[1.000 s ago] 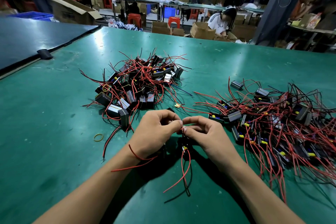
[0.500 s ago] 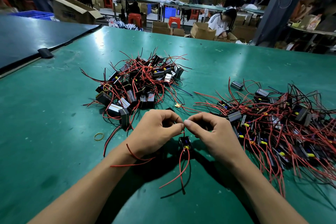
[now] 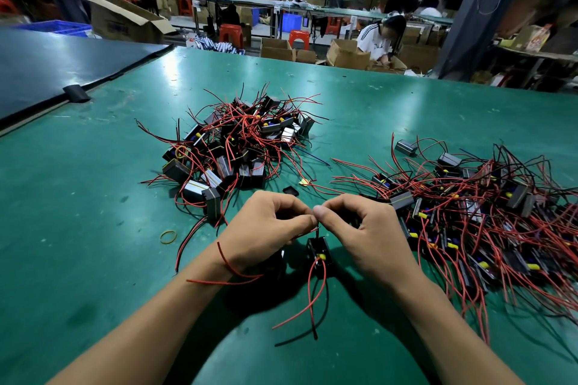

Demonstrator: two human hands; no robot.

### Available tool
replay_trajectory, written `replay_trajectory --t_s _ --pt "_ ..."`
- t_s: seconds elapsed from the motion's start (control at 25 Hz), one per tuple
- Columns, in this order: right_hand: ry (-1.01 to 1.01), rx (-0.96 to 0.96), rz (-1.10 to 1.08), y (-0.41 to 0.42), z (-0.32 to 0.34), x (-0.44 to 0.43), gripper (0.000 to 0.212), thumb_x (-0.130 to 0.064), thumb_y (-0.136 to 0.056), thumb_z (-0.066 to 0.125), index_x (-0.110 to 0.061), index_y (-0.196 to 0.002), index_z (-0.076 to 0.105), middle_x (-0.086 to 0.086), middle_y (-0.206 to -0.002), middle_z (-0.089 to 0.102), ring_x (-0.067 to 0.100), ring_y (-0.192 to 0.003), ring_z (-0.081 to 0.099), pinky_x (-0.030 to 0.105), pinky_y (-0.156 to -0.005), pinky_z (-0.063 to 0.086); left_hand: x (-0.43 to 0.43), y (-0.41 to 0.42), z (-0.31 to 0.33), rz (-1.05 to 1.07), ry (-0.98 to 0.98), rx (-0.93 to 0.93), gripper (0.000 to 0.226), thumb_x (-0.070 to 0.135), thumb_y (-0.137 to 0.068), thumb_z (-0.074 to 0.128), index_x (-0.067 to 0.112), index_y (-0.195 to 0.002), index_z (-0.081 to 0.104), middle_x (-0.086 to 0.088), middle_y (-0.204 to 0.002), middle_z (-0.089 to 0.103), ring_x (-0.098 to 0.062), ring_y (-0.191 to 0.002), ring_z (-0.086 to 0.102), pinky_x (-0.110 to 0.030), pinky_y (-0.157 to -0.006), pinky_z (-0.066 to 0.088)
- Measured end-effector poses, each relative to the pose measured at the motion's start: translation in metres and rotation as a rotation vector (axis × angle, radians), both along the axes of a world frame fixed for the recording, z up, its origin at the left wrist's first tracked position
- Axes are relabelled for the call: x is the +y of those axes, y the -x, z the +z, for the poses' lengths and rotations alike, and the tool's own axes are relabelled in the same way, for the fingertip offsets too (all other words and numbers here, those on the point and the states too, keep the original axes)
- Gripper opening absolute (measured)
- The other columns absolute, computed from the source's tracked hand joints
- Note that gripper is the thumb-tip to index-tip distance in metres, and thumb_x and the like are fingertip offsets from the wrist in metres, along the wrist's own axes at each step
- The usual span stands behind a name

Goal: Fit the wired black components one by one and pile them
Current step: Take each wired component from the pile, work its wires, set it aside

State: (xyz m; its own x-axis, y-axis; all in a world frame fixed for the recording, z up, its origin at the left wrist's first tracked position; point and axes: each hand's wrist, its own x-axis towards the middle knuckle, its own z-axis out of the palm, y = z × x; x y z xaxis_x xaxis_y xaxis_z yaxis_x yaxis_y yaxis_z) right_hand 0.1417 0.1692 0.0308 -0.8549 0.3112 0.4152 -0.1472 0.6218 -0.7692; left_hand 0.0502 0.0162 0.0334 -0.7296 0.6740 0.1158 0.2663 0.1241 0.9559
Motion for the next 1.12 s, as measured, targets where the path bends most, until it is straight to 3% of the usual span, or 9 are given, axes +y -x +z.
replay_trajectory --t_s 0.32,0.56,0.72,0.8,0.92,1.0,1.12 --pt "-0.038 0.012 -0.034 -0.001 0.001 -0.003 0.011 -0.023 -0.088 0.075 -0.018 -0.078 0.076 -0.01 -0.068 0.07 0.002 -0.061 0.059 0.013 -0.061 0.043 0.0 -0.001 0.0 0.0 -0.047 -0.044 0.004 0.006 -0.085 0.072 0.004 -0.082 0.075 0.008 -0.055 0.062 -0.001 -0.051 0.048 -0.014 -0.051 0.038" --pt "0.122 -0.107 -0.065 0.004 0.001 -0.008 0.025 -0.023 -0.089 0.072 -0.016 -0.065 0.069 -0.012 -0.054 0.055 0.0 -0.052 0.043 0.017 -0.054 0.036 0.001 -0.002 -0.002 0.05 -0.064 -0.024 0.004 0.005 -0.08 0.075 0.005 -0.076 0.076 -0.009 -0.062 0.066 -0.008 -0.057 0.051 -0.02 -0.056 0.039" --pt "0.275 -0.082 -0.064 0.007 -0.005 -0.013 0.021 -0.02 -0.089 0.071 -0.014 -0.069 0.068 -0.012 -0.054 0.057 -0.001 -0.051 0.045 0.013 -0.052 0.038 0.002 -0.001 -0.001 0.054 -0.102 -0.14 0.01 0.001 -0.08 0.073 0.006 -0.072 0.074 0.009 -0.049 0.058 0.003 -0.044 0.044 -0.008 -0.046 0.033" --pt "0.299 -0.06 -0.029 0.008 -0.007 -0.015 0.012 -0.022 -0.091 0.07 -0.019 -0.079 0.07 -0.01 -0.07 0.068 0.003 -0.066 0.059 0.019 -0.067 0.05 0.002 -0.001 -0.001 0.042 -0.113 -0.172 0.012 0.0 -0.081 0.072 0.007 -0.072 0.074 0.009 -0.05 0.059 0.003 -0.044 0.045 -0.007 -0.046 0.033" --pt "0.333 -0.037 0.059 0.007 -0.01 -0.01 0.005 -0.021 -0.093 0.069 -0.023 -0.09 0.073 -0.006 -0.084 0.073 0.013 -0.082 0.068 0.043 -0.082 0.057 0.002 -0.001 -0.001 0.037 -0.121 -0.2 0.015 0.0 -0.082 0.071 0.009 -0.071 0.073 0.007 -0.051 0.058 0.001 -0.044 0.043 -0.01 -0.045 0.033" --pt "0.29 -0.047 0.108 0.003 -0.011 -0.004 0.005 -0.023 -0.094 0.07 -0.024 -0.093 0.075 -0.003 -0.083 0.073 0.012 -0.071 0.062 0.038 -0.073 0.055 0.001 -0.001 -0.001 0.04 -0.115 -0.221 0.015 0.002 -0.082 0.071 0.009 -0.069 0.073 0.005 -0.05 0.054 -0.004 -0.044 0.04 -0.014 -0.045 0.03" --pt "0.246 -0.078 0.147 -0.002 -0.012 0.006 0.008 -0.026 -0.092 0.072 -0.03 -0.096 0.077 -0.004 -0.061 0.06 0.008 -0.055 0.04 0.023 -0.053 0.034 0.0 0.0 -0.001 0.023 -0.091 -0.221 0.014 0.005 -0.081 0.072 0.011 -0.069 0.073 0.002 -0.051 0.049 -0.008 -0.046 0.036 -0.017 -0.045 0.026"
